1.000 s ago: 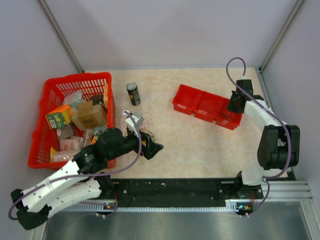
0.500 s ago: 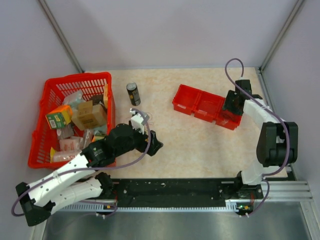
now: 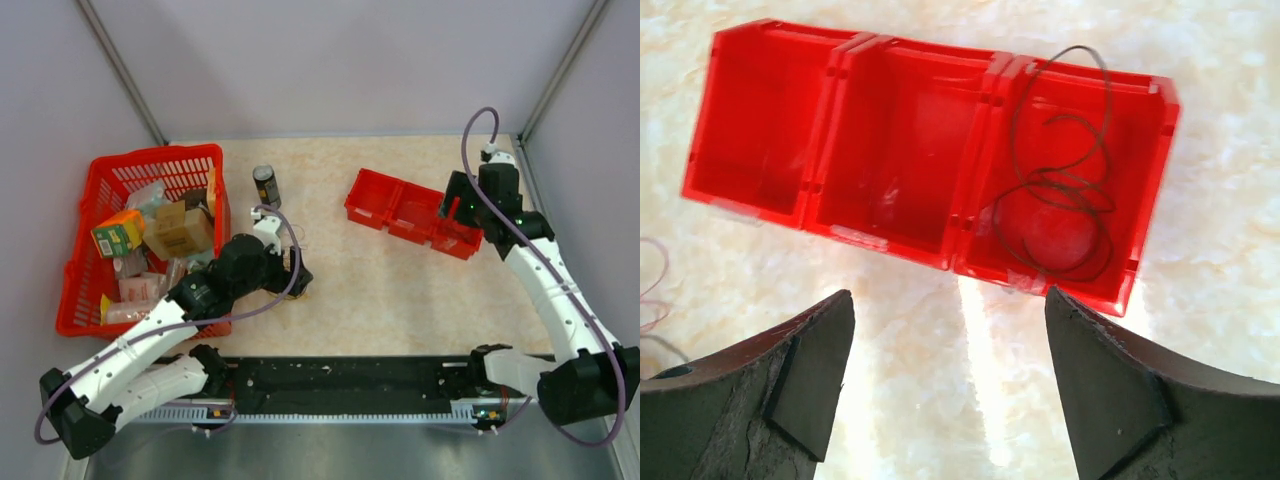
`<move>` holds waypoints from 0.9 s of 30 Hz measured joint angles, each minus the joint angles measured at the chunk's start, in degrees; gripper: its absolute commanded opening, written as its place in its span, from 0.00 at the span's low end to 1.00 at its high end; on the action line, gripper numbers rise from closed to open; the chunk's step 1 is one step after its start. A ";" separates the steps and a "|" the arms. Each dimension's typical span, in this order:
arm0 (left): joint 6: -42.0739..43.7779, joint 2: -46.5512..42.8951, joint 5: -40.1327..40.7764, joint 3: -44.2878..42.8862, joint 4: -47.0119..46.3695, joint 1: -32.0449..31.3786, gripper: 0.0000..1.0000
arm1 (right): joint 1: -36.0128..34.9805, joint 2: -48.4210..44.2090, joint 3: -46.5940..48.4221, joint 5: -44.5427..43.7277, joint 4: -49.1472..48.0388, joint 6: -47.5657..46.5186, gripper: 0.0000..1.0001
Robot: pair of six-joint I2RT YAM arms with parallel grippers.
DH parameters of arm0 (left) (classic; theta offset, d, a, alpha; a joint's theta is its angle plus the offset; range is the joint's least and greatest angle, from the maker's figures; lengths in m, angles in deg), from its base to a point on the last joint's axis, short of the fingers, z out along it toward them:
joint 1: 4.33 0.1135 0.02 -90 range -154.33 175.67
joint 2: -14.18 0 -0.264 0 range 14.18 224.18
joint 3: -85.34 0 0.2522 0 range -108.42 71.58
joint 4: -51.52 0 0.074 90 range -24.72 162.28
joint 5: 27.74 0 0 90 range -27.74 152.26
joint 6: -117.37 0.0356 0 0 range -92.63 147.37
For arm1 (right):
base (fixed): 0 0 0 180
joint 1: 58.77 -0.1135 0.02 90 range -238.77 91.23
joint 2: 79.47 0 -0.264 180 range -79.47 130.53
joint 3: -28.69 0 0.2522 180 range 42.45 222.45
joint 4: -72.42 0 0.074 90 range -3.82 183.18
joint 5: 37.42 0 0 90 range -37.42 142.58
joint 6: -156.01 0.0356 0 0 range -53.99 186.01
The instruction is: Untangle the cables
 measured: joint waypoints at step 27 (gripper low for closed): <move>-7.13 -4.22 5.66 4.07 1.14 0.70 0.77 | -41.83 34.40 -11.52 25.53 -51.21 29.90 0.01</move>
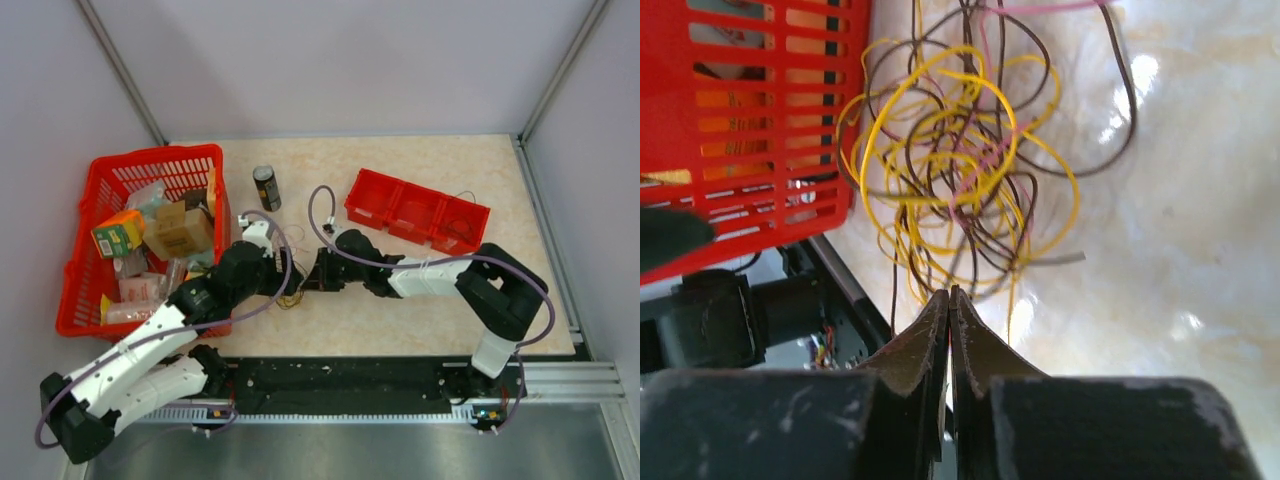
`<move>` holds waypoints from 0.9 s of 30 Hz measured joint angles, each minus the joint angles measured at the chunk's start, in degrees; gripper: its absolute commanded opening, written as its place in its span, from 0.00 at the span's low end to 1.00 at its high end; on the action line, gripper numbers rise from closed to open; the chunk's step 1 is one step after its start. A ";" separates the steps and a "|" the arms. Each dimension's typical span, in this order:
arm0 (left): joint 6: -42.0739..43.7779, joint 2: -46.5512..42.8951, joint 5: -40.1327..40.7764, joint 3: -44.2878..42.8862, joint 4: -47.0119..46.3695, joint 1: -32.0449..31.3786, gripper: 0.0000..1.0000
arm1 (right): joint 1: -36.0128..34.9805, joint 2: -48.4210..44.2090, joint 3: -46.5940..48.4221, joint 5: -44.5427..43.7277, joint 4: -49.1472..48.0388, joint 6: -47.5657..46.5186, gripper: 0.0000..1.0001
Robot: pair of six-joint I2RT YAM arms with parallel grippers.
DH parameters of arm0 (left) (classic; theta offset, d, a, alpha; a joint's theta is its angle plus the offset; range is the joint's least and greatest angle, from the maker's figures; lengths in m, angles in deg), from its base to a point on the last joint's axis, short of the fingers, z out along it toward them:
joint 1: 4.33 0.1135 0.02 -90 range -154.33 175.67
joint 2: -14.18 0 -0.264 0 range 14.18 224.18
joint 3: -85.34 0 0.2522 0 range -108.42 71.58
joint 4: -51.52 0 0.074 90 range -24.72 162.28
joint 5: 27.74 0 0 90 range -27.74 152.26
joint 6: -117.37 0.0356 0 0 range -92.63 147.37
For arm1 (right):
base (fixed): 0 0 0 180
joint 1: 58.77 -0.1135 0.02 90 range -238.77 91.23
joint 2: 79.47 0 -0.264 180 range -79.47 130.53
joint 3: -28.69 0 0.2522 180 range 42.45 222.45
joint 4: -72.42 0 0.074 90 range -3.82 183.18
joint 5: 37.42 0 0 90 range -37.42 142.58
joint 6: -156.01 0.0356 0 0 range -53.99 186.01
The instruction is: Untangle the cables
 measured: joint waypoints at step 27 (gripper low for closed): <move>2.19 31.69 9.99 -9.16 -1.31 1.92 0.00 | 0.04 -6.67 -12.07 1.68 -8.17 2.23 0.60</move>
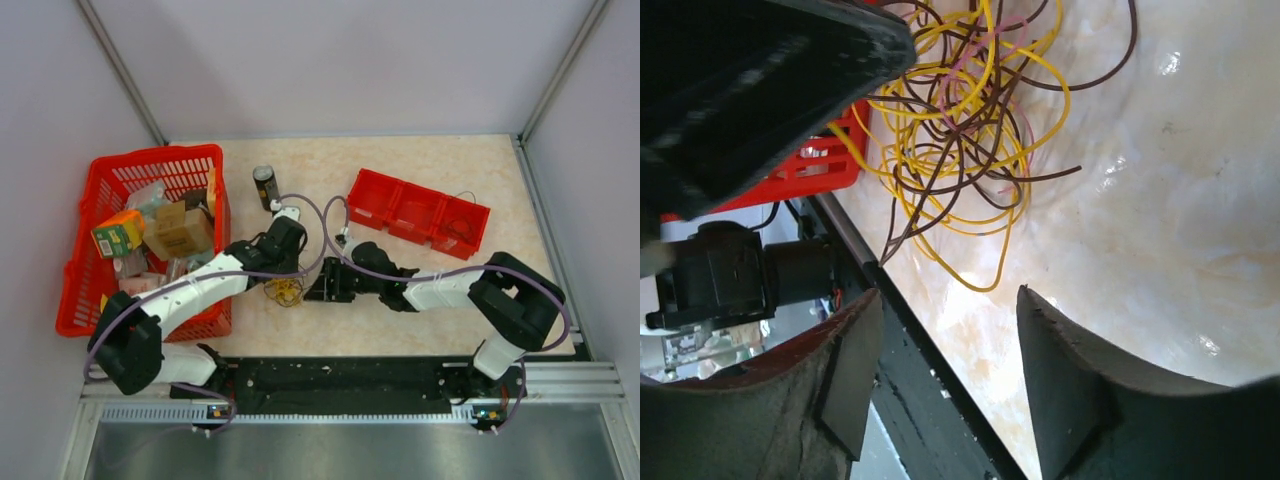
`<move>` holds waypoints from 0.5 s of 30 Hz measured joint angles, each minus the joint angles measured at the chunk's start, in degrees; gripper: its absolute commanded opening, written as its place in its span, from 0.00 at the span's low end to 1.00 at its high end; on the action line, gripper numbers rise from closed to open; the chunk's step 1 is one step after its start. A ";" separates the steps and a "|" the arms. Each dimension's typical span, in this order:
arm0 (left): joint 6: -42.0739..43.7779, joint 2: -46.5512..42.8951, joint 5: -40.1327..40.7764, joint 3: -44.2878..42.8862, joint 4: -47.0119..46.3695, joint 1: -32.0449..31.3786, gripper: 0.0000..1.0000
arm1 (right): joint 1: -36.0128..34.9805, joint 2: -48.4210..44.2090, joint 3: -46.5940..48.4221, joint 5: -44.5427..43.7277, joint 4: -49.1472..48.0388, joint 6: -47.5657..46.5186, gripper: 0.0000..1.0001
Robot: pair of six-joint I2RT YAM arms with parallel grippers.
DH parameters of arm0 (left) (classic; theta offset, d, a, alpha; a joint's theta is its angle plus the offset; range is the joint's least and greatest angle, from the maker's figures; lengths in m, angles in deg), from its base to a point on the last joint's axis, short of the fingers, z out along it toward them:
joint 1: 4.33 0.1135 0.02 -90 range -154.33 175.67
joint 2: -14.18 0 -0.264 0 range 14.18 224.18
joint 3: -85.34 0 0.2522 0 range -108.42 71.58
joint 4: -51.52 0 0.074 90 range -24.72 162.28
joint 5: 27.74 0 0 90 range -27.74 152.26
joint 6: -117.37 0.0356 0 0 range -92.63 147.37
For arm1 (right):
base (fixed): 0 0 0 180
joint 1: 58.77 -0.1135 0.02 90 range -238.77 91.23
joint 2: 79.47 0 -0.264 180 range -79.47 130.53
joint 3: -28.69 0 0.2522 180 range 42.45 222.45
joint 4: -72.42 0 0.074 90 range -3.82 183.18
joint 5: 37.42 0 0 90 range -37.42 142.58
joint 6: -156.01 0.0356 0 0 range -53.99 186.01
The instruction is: Untangle the cables
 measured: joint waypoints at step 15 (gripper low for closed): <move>4.02 -24.39 -18.16 -9.99 4.52 0.22 0.00 | 1.03 10.84 7.85 0.20 -4.07 1.57 0.00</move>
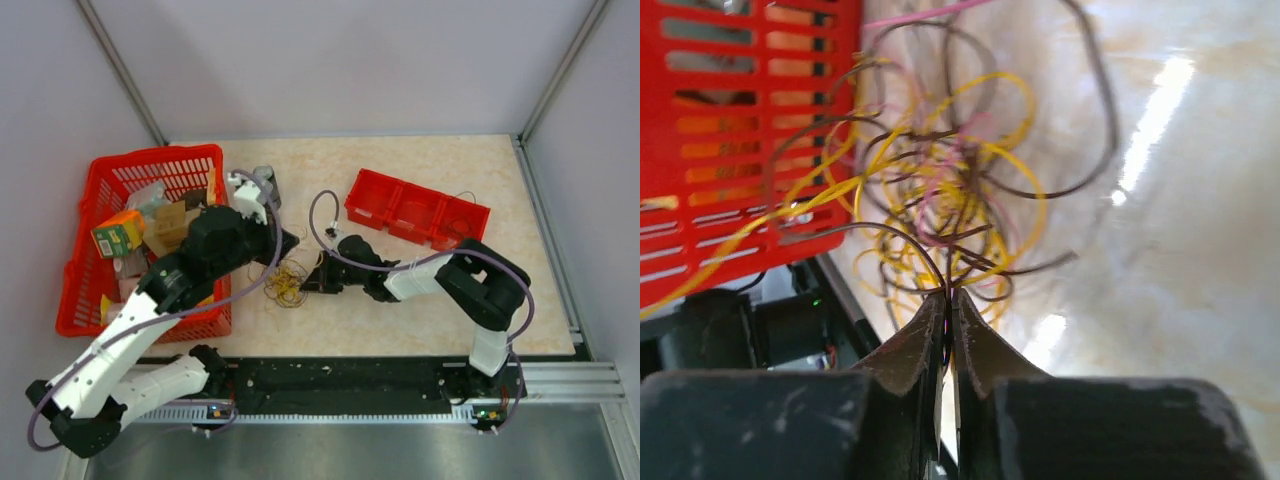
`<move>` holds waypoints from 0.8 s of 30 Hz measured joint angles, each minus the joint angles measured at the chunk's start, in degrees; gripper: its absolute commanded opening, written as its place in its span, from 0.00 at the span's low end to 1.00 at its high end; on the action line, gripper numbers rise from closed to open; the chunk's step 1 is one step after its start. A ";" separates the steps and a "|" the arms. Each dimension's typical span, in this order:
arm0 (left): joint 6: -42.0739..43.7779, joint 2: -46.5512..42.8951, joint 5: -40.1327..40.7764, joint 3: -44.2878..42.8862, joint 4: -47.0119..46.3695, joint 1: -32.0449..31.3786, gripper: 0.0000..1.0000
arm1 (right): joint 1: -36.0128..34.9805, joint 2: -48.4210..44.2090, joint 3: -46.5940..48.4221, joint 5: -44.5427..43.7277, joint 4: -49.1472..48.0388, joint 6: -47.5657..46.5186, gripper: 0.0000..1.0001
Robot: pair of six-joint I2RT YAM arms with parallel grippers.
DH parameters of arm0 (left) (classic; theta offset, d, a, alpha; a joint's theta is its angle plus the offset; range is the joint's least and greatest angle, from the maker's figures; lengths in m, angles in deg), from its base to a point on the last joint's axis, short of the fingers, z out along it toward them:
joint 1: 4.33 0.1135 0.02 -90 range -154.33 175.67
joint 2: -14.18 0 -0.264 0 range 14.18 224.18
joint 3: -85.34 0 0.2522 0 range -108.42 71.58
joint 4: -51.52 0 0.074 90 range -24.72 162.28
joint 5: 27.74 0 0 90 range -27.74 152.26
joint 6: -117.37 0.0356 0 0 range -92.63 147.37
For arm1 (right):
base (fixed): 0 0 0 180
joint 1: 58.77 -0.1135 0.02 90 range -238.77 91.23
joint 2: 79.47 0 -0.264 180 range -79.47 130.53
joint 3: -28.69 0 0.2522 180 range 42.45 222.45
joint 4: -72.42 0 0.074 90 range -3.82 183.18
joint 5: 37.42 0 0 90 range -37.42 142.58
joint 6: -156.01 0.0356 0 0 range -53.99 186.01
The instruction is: Untangle the cables
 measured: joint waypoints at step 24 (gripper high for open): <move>-2.75 0.98 -2.27 -42.88 -2.71 0.00 0.00 | 3.04 -23.82 -3.13 -11.30 29.18 -26.56 0.85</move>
